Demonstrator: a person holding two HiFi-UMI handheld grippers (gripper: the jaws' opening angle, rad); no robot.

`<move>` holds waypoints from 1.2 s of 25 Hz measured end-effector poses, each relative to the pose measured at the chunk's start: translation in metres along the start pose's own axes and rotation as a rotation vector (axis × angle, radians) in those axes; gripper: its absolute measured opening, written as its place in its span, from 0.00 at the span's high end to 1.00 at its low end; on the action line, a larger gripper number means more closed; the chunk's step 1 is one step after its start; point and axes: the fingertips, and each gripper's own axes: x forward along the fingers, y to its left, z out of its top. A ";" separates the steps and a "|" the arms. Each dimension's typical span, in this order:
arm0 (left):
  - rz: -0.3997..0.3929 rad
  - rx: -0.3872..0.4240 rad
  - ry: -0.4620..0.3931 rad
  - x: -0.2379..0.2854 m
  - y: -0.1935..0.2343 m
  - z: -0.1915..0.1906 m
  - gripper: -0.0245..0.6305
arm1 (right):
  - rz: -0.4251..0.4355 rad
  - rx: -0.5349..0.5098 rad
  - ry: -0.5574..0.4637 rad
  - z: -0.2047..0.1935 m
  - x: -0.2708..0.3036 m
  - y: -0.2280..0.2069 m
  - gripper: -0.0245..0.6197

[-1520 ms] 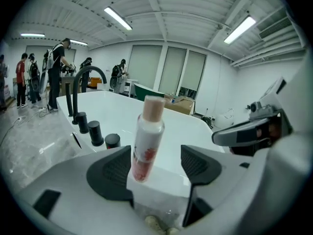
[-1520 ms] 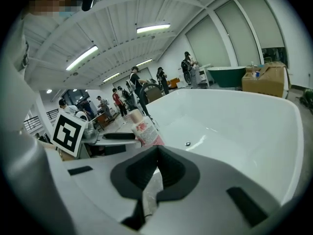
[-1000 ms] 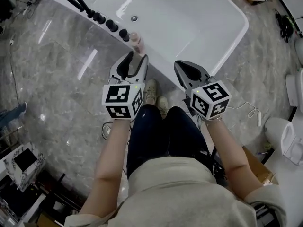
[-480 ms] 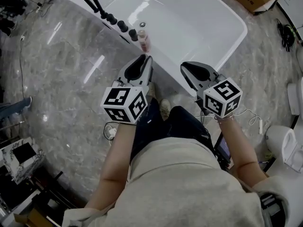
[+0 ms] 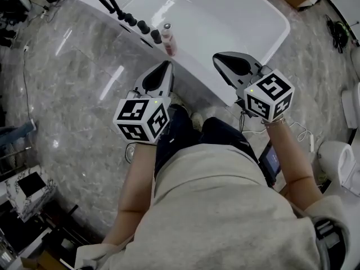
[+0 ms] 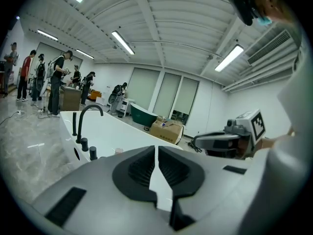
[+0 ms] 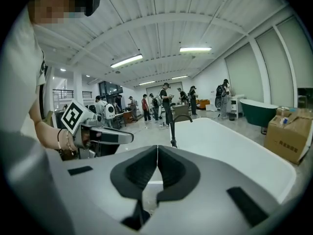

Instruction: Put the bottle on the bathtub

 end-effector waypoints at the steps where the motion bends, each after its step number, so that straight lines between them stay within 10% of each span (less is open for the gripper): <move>1: -0.002 0.005 0.007 -0.001 -0.001 0.000 0.93 | 0.008 -0.004 -0.002 0.003 -0.002 0.002 0.96; 30: 0.051 0.022 0.170 -0.006 -0.022 -0.044 0.95 | -0.023 0.098 0.007 -0.024 0.009 0.068 0.96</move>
